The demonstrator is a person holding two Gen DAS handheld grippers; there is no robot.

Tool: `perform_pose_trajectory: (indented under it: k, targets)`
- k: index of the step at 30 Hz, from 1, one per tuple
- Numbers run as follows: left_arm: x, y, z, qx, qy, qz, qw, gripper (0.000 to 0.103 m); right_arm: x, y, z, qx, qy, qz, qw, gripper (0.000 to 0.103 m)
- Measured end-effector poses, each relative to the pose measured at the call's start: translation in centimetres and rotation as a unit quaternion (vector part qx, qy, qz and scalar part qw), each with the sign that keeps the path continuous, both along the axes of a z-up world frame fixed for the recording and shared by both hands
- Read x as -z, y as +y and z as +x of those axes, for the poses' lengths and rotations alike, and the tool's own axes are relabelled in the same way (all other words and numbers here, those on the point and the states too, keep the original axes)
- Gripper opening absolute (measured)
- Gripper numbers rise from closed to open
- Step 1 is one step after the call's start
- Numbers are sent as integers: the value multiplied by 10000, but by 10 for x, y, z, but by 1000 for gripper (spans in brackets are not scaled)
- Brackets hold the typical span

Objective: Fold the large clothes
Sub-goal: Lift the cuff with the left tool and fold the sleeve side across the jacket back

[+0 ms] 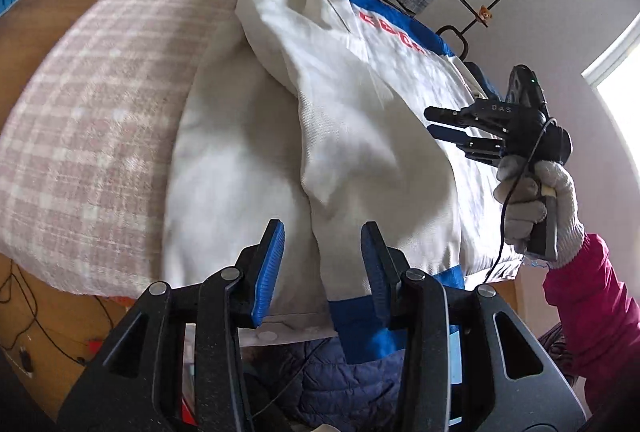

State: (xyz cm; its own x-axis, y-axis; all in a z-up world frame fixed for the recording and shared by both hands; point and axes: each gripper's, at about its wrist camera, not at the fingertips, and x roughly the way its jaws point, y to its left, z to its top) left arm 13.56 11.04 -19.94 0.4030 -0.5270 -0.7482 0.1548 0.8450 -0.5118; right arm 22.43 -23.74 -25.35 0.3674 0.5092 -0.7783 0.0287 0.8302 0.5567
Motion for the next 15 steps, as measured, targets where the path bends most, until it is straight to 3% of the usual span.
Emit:
perform_pose_trajectory:
  k: [3, 5, 8, 9, 11, 12, 14, 15]
  targets:
    - [20, -8, 4, -26, 435, -164, 9989, 44, -10, -7, -24, -282, -7, -9, 9996, 54]
    - [29, -10, 2, -83, 651, -325, 9973, 44, -18, -3, -39, -549, -34, 146, 9984, 60]
    - [27, -12, -1, -75, 578, -361, 9976, 42, -22, 21, -62, -1040, -25, 369, 9939, 67]
    - [28, -13, -2, -38, 600, -452, 9972, 38, -23, 29, -67, -1173, -10, 353, 9925, 70]
    - [29, -17, -2, -55, 669, -437, 9968, 9, -20, 46, -72, -1353, 135, 171, 9906, 70]
    - [28, -17, -4, -100, 627, -384, 9972, 6, -17, 53, -74, -1427, 222, 66, 9895, 68]
    - [20, -13, -8, -200, 454, -382, 9980, 1, -9, 67, -77, -1625, 304, -66, 9862, 49]
    - [14, -8, -9, -263, 305, -359, 9985, 0, -5, 72, -78, -1725, 367, -79, 9843, 24]
